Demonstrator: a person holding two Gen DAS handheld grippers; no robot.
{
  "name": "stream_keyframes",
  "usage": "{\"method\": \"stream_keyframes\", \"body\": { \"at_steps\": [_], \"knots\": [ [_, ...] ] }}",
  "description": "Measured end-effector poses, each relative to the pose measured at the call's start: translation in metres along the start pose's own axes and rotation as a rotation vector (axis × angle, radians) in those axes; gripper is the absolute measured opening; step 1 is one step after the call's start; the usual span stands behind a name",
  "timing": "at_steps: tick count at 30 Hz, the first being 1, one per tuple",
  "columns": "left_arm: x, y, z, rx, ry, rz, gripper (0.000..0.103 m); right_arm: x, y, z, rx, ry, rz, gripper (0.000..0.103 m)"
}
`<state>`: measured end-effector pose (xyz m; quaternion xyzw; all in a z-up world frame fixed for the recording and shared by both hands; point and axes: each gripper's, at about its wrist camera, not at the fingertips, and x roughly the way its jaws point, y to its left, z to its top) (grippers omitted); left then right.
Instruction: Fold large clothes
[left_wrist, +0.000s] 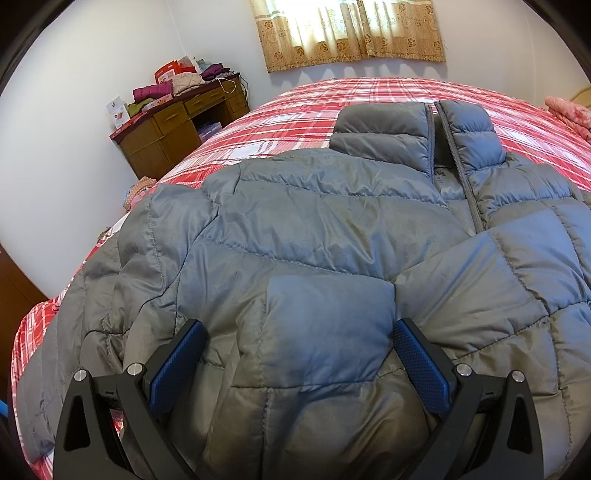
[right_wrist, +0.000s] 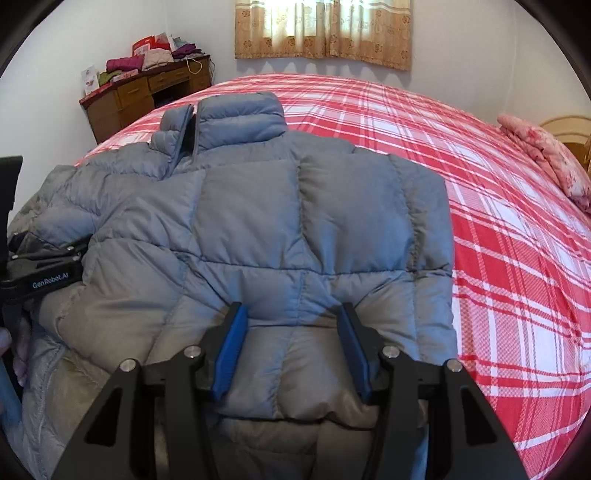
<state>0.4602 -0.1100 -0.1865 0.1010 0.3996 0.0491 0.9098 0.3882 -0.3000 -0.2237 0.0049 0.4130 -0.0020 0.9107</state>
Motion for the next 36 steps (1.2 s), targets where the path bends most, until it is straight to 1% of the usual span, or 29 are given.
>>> {"method": "stream_keyframes", "body": {
  "at_steps": [10,14,15,16,17,18,19,20,21,23,24,26,27,28,29,30,32,33,35,36],
  "knots": [
    [0.001,0.000,0.001,0.010,0.002,0.010,0.102,0.001,0.004,-0.002,-0.011,-0.006,-0.020,0.055],
    [-0.006,0.008,0.004,0.025,0.016,-0.021,0.102,0.001,0.004,-0.002,-0.013,-0.005,-0.022,0.055],
    [-0.014,0.013,0.005,0.043,0.009,-0.011,0.102,0.000,0.003,-0.001,-0.012,-0.004,-0.017,0.056],
    [-0.022,0.019,0.005,0.053,-0.001,0.005,0.102,-0.002,0.002,0.000,-0.012,-0.001,-0.001,0.062],
    [-0.034,0.029,0.006,0.053,-0.020,0.023,0.102,-0.007,0.001,0.001,-0.018,-0.001,0.014,0.068],
    [-0.051,0.046,0.006,0.042,-0.046,0.022,0.102,-0.018,0.000,-0.001,-0.024,-0.022,0.016,0.081],
    [-0.067,0.065,0.004,0.028,-0.079,0.011,0.102,-0.027,-0.001,-0.003,-0.024,-0.047,0.013,0.092],
    [-0.081,0.083,0.001,0.022,-0.107,0.011,0.102,-0.043,-0.003,-0.007,-0.025,-0.099,0.012,0.096],
    [-0.093,0.103,-0.004,0.025,-0.132,0.035,0.102,-0.056,-0.004,-0.012,-0.029,-0.138,0.015,0.100],
    [-0.105,0.143,-0.018,0.023,-0.144,0.101,0.102,-0.070,-0.005,-0.018,-0.037,-0.163,0.020,0.100],
    [-0.106,0.170,-0.030,0.010,-0.123,0.144,0.102,-0.077,-0.005,-0.023,-0.039,-0.172,0.026,0.100],
    [-0.101,0.214,-0.052,-0.031,-0.071,0.213,0.102,-0.085,-0.004,-0.032,-0.043,-0.187,0.036,0.100],
    [-0.097,0.237,-0.065,-0.059,-0.038,0.260,0.102,-0.087,-0.003,-0.035,-0.045,-0.191,0.042,0.100],
    [-0.093,0.269,-0.083,-0.104,0.002,0.337,0.102,-0.089,0.000,-0.039,-0.048,-0.195,0.049,0.100],
    [-0.090,0.288,-0.094,-0.140,0.027,0.386,0.102,-0.090,0.002,-0.041,-0.053,-0.197,0.054,0.100],
    [-0.085,0.313,-0.110,-0.194,0.070,0.412,0.102,-0.091,0.005,-0.044,-0.061,-0.199,0.058,0.100],
    [-0.074,0.342,-0.130,-0.266,0.149,0.381,0.102,-0.089,0.011,-0.048,-0.076,-0.204,0.058,0.100],
    [-0.068,0.353,-0.138,-0.307,0.183,0.349,0.102,-0.088,0.012,-0.048,-0.078,-0.203,0.056,0.100],
    [-0.060,0.368,-0.148,-0.393,0.196,0.237,0.102,-0.086,0.014,-0.050,-0.079,-0.200,0.054,0.100],
    [-0.058,0.370,-0.150,-0.414,0.197,0.214,0.102,-0.087,0.014,-0.050,-0.079,-0.201,0.052,0.100]
  ]
}}
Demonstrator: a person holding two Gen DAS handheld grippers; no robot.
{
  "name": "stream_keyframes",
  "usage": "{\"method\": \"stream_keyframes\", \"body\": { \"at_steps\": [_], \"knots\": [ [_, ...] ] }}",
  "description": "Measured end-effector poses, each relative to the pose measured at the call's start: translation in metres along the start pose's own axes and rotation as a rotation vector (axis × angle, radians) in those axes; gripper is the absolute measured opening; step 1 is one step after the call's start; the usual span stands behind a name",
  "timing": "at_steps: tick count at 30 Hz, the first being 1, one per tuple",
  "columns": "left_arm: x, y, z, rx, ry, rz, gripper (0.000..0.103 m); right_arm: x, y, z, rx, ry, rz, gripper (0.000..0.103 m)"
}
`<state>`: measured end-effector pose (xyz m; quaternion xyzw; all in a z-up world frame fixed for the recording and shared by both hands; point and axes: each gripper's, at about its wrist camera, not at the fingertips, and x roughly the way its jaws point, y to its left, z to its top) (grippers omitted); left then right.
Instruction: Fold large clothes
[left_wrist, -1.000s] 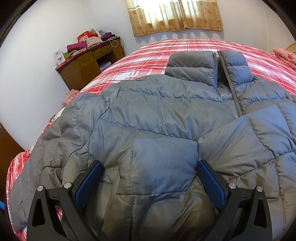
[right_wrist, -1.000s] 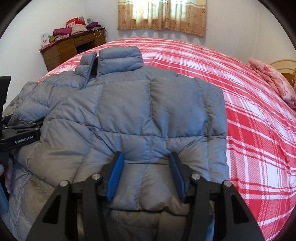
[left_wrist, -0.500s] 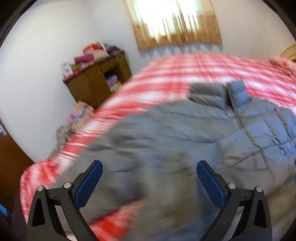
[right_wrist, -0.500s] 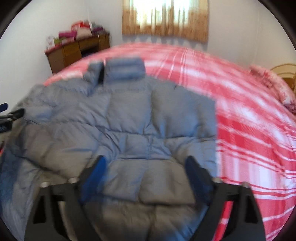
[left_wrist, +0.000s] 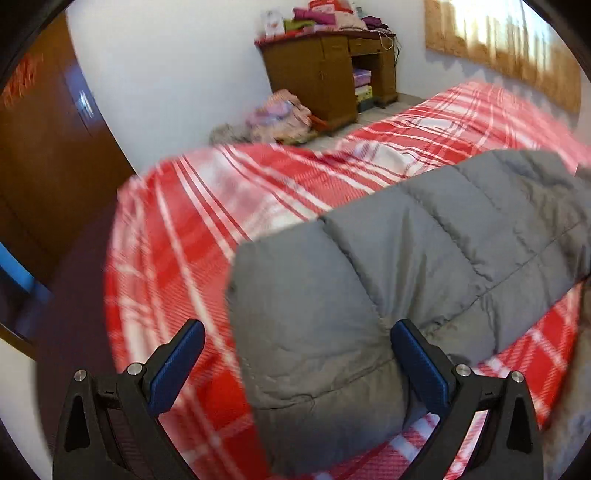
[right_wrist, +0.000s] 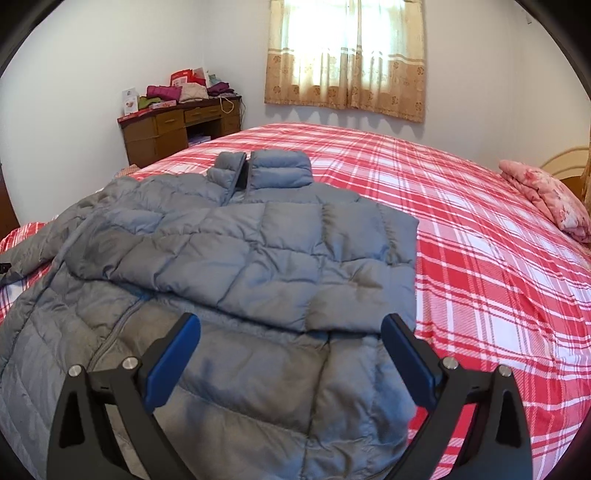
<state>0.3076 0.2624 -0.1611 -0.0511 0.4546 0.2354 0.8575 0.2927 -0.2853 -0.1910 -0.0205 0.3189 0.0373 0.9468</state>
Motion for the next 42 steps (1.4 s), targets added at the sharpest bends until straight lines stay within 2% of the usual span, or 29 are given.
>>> {"method": "stream_keyframes", "body": {
  "at_steps": [1,2,3,5,6,8,11,12,14,17,20,23,25,27,28,29,30,31,33,35,39,42],
  "knots": [
    [0.001,0.000,0.002,-0.010,0.001,-0.049,0.092,0.000,0.000,0.000,0.002,-0.006,-0.004,0.100],
    [-0.001,-0.003,0.004,-0.003,-0.006,-0.085,0.066,-0.002,-0.001,-0.001,0.006,-0.015,-0.006,0.100],
    [-0.005,-0.012,0.007,0.013,-0.018,-0.078,0.055,-0.005,-0.003,-0.001,0.015,-0.025,-0.006,0.100],
    [-0.022,-0.025,0.019,0.053,-0.061,-0.062,0.025,-0.011,-0.010,-0.003,0.037,-0.044,-0.010,0.100],
    [-0.036,-0.030,0.028,0.062,-0.099,-0.041,0.024,-0.013,-0.015,-0.004,0.049,-0.056,-0.017,0.100],
    [-0.066,-0.040,0.042,0.074,-0.196,0.009,0.023,-0.018,-0.026,-0.006,0.072,-0.075,-0.041,0.100],
    [-0.122,-0.071,0.066,0.118,-0.377,0.046,0.023,-0.020,-0.046,-0.006,0.130,-0.093,-0.106,0.100],
    [-0.147,-0.091,0.072,0.147,-0.439,0.024,0.023,-0.018,-0.053,-0.007,0.156,-0.095,-0.123,0.100],
    [-0.172,-0.121,0.080,0.196,-0.493,-0.032,0.023,-0.016,-0.061,-0.006,0.193,-0.090,-0.135,0.100],
    [-0.205,-0.189,0.074,0.301,-0.556,-0.125,0.023,-0.014,-0.068,-0.009,0.226,-0.087,-0.147,0.100],
    [-0.224,-0.262,0.052,0.411,-0.600,-0.218,0.022,-0.015,-0.073,-0.015,0.242,-0.083,-0.149,0.100],
    [-0.231,-0.320,0.027,0.484,-0.593,-0.303,0.022,-0.014,-0.077,-0.021,0.257,-0.073,-0.150,0.100],
    [-0.235,-0.351,0.012,0.517,-0.597,-0.326,0.023,-0.014,-0.081,-0.024,0.273,-0.063,-0.147,0.100],
    [-0.237,-0.380,-0.007,0.563,-0.590,-0.344,0.036,-0.012,-0.084,-0.025,0.285,-0.053,-0.150,0.100],
    [-0.235,-0.393,-0.014,0.587,-0.582,-0.333,0.057,-0.011,-0.084,-0.027,0.287,-0.046,-0.151,0.100],
    [-0.235,-0.405,-0.021,0.601,-0.587,-0.313,0.082,-0.010,-0.084,-0.027,0.289,-0.039,-0.152,0.100],
    [-0.235,-0.413,-0.027,0.612,-0.605,-0.299,0.091,-0.008,-0.084,-0.028,0.289,-0.028,-0.153,0.100],
    [-0.240,-0.419,-0.036,0.621,-0.639,-0.297,0.093,-0.007,-0.083,-0.030,0.288,-0.021,-0.153,0.100],
    [-0.244,-0.428,-0.049,0.648,-0.686,-0.281,0.093,-0.004,-0.081,-0.031,0.284,-0.001,-0.153,0.101],
    [-0.245,-0.429,-0.051,0.657,-0.692,-0.300,0.093,-0.001,-0.080,-0.033,0.282,0.018,-0.152,0.101],
    [-0.238,-0.402,-0.041,0.607,-0.691,-0.313,0.094,0.001,-0.082,-0.034,0.288,0.047,-0.135,0.101],
    [-0.216,-0.365,-0.025,0.529,-0.666,-0.257,0.095,-0.014,-0.084,-0.025,0.286,0.016,-0.098,0.101]
  ]
}}
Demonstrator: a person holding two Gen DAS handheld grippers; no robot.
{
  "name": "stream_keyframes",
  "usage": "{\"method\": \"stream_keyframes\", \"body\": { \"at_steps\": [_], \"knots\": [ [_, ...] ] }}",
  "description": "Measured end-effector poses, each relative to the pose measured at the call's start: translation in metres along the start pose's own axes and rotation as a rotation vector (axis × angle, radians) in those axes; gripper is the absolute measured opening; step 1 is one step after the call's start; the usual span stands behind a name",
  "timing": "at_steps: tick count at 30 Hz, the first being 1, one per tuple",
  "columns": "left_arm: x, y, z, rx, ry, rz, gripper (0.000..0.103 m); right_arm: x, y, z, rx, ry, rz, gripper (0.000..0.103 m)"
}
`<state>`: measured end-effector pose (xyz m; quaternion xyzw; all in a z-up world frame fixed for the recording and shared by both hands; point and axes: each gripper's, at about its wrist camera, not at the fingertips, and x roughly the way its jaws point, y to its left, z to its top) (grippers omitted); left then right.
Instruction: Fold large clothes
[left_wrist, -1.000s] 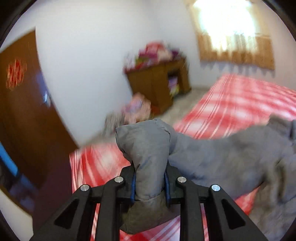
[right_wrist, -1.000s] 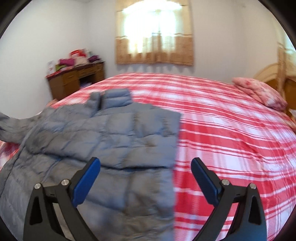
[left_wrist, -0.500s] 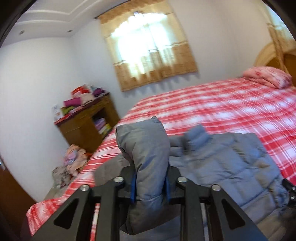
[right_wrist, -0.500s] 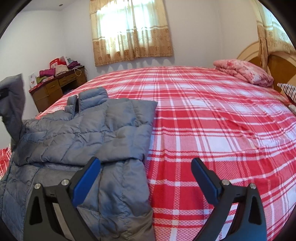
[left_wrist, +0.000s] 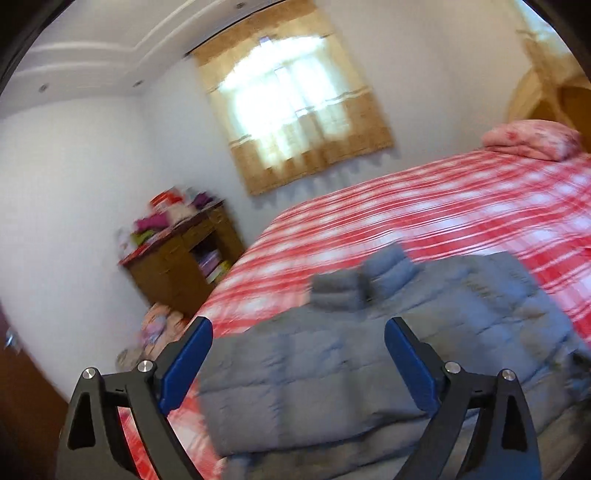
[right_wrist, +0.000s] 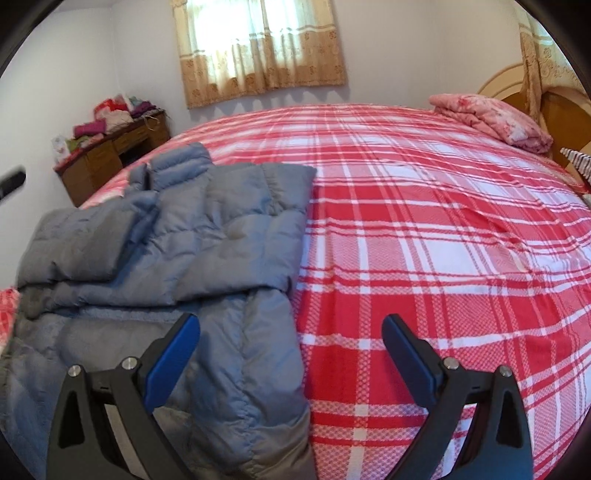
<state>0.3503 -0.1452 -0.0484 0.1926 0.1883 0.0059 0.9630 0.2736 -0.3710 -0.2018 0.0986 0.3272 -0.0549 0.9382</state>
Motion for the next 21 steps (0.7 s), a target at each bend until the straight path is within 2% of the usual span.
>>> {"method": "stream_keyframes", "body": {
  "at_steps": [1,3,5,8,11,13,14,17,19,21],
  "knots": [
    [0.005,0.012,-0.008,-0.013,0.014,0.023,0.095,-0.005,0.002,0.004,-0.007,-0.008,0.004,0.101],
    [0.020,0.042,-0.033,-0.033,0.068,0.120,0.095,-0.021,0.009,0.018,-0.029,-0.025,0.046,0.101],
    [0.043,0.073,-0.063,-0.061,0.169,0.202,0.095,-0.030,0.022,0.037,-0.050,-0.020,0.098,0.101],
    [0.073,0.105,-0.099,-0.125,0.322,0.247,0.095,-0.021,0.052,0.057,-0.096,0.039,0.168,0.101],
    [0.090,0.120,-0.125,-0.170,0.387,0.278,0.095,0.006,0.082,0.066,-0.131,0.110,0.229,0.096],
    [0.100,0.119,-0.136,-0.158,0.412,0.311,0.095,0.030,0.098,0.065,-0.123,0.162,0.244,0.084],
    [0.106,0.119,-0.142,-0.149,0.431,0.333,0.095,0.045,0.104,0.065,-0.100,0.200,0.256,0.082],
    [0.118,0.120,-0.152,-0.179,0.457,0.329,0.095,0.076,0.120,0.055,-0.075,0.259,0.274,0.066],
    [0.118,0.124,-0.155,-0.195,0.460,0.332,0.095,0.082,0.126,0.049,-0.077,0.274,0.310,0.024],
    [0.115,0.128,-0.157,-0.207,0.461,0.328,0.095,0.075,0.131,0.046,-0.098,0.246,0.308,0.018]
  ]
}}
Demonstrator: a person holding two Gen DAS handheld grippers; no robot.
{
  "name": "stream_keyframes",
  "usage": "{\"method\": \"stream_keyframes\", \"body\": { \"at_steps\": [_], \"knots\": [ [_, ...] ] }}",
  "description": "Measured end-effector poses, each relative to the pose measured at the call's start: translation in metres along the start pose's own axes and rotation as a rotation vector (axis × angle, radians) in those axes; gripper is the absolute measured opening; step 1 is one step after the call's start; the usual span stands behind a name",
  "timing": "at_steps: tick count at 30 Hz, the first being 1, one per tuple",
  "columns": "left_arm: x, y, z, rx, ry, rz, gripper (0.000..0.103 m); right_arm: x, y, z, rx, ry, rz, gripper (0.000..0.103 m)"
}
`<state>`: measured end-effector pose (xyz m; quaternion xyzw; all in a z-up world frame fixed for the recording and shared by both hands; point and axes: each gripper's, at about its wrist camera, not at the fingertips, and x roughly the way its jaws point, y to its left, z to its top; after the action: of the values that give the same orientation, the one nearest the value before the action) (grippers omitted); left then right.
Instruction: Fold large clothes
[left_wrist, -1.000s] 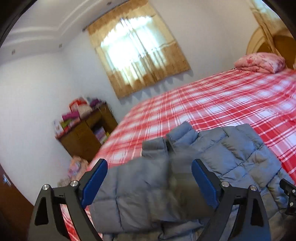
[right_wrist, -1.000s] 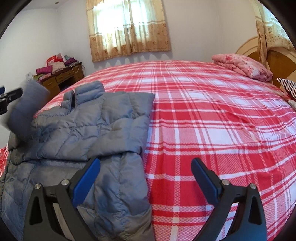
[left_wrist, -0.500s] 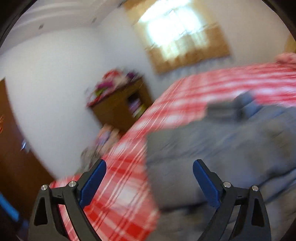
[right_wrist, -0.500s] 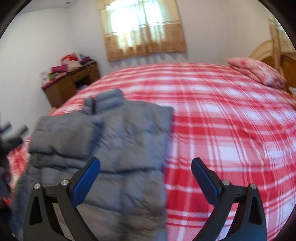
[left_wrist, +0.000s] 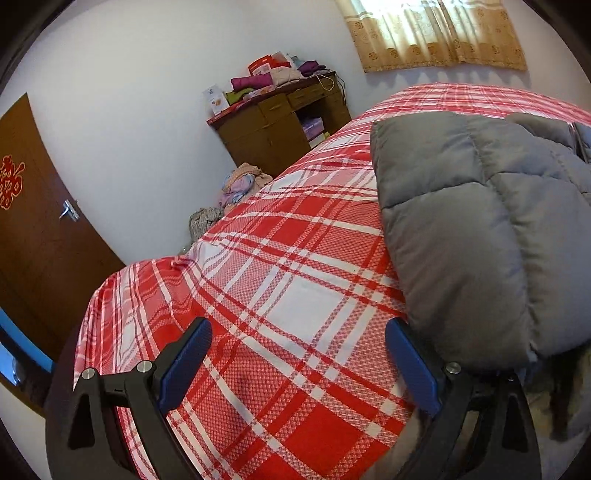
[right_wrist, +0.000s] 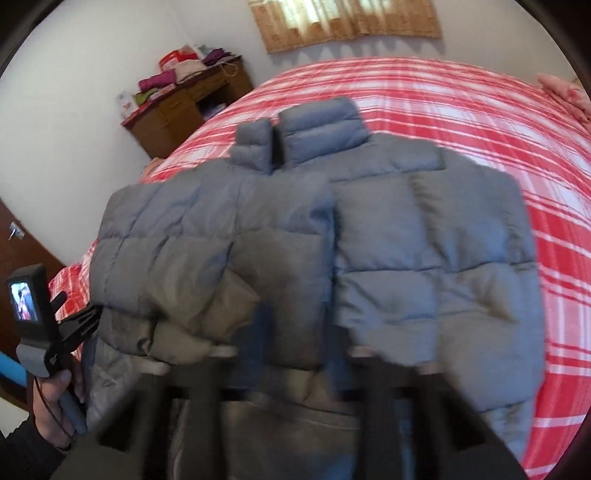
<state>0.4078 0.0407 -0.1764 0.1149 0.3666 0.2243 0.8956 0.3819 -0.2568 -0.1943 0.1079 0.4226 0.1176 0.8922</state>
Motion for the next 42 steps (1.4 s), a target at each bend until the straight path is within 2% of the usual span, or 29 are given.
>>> {"method": "stream_keyframes", "body": {
  "at_steps": [4,8,14,21,24,26,27,28,30,33,35,37,42],
  "knots": [
    [0.007,0.004,0.001,-0.018,0.021,-0.006,0.095,-0.022,0.000,-0.006,-0.045,-0.061,-0.047,0.013],
    [0.007,0.002,0.002,-0.015,0.025,-0.003,0.095,-0.048,-0.023,-0.009,-0.018,-0.110,-0.090,0.013],
    [0.005,0.001,0.002,-0.009,0.030,-0.017,0.095,-0.055,-0.058,-0.023,0.045,-0.092,-0.176,0.013],
    [0.001,0.008,0.012,0.012,0.069,-0.070,0.095,-0.046,-0.068,-0.032,0.048,-0.060,-0.253,0.014],
    [-0.015,0.017,0.027,-0.010,0.036,-0.096,0.095,-0.049,-0.069,-0.030,0.033,-0.062,-0.276,0.014],
    [-0.026,0.020,0.038,-0.026,0.011,-0.117,0.095,-0.051,-0.069,-0.028,0.036,-0.057,-0.253,0.015],
    [-0.033,0.021,0.045,-0.035,-0.002,-0.137,0.095,-0.053,-0.069,-0.027,0.035,-0.055,-0.256,0.023],
    [-0.042,0.019,0.053,-0.047,-0.019,-0.167,0.095,-0.058,-0.070,-0.026,0.047,-0.063,-0.268,0.047],
    [-0.055,0.013,0.065,-0.056,-0.042,-0.223,0.095,-0.077,-0.076,-0.025,0.093,-0.121,-0.264,0.066],
    [-0.075,-0.010,0.081,-0.039,-0.086,-0.318,0.095,-0.099,-0.075,-0.019,0.123,-0.181,-0.321,0.059],
    [-0.084,-0.033,0.086,-0.014,-0.127,-0.378,0.095,-0.109,-0.070,-0.010,0.128,-0.223,-0.322,0.054],
    [-0.084,-0.056,0.087,0.017,-0.129,-0.419,0.095,-0.104,-0.058,0.001,0.110,-0.236,-0.312,0.047],
    [-0.055,-0.103,0.078,0.081,-0.088,-0.375,0.095,-0.056,-0.038,0.020,0.060,-0.231,-0.251,0.046]
  ]
}}
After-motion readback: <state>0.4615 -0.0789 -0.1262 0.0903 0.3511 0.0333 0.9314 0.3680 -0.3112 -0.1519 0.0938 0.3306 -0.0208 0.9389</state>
